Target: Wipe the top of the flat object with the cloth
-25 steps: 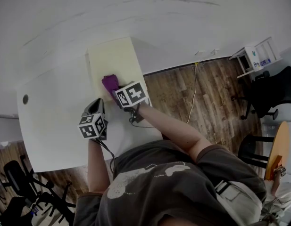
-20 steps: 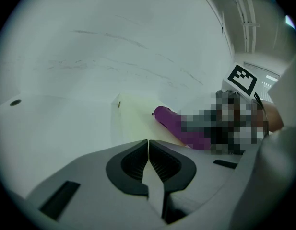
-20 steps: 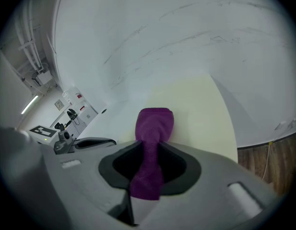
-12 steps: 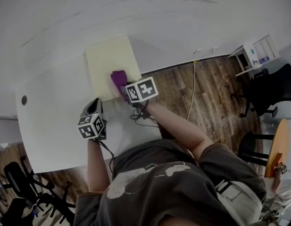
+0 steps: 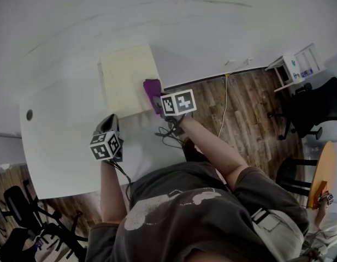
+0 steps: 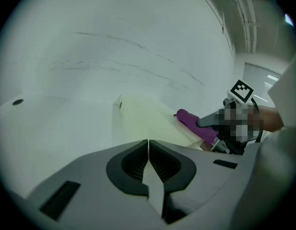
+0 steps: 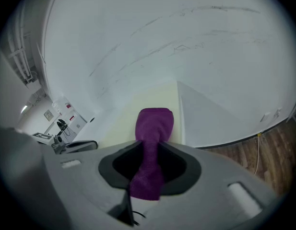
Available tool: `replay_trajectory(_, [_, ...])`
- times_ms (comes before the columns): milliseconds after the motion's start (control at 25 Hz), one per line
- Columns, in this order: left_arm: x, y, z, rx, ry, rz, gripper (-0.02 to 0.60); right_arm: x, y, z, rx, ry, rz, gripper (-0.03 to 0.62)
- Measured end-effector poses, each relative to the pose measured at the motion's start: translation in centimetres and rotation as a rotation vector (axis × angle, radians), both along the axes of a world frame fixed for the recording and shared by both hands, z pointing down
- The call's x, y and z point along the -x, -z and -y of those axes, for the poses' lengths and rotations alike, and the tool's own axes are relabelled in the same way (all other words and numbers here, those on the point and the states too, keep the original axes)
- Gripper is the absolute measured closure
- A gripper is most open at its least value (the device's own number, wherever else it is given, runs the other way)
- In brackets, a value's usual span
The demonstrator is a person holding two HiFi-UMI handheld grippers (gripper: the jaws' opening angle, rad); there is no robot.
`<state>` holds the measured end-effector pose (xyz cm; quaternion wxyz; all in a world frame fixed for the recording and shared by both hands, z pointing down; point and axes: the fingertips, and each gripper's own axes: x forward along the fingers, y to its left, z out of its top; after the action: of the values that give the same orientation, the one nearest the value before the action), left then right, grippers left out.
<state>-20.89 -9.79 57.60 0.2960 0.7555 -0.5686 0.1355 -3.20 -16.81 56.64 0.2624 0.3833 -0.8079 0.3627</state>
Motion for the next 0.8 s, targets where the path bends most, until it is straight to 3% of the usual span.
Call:
replay_trajectory(520, [-0.3, 0.2, -0.1, -0.020, 0.027, 0.024, 0.571, -5.3, -0.4, 0.7, 0.016, -0.099, 0.014, 0.494])
replay_trajectory(800, [-0.5, 0.8, -0.3, -0.036, 0.065, 0.050, 0.569, -6.4, -0.4, 1.4, 0.027, -0.084, 0.024, 0.494])
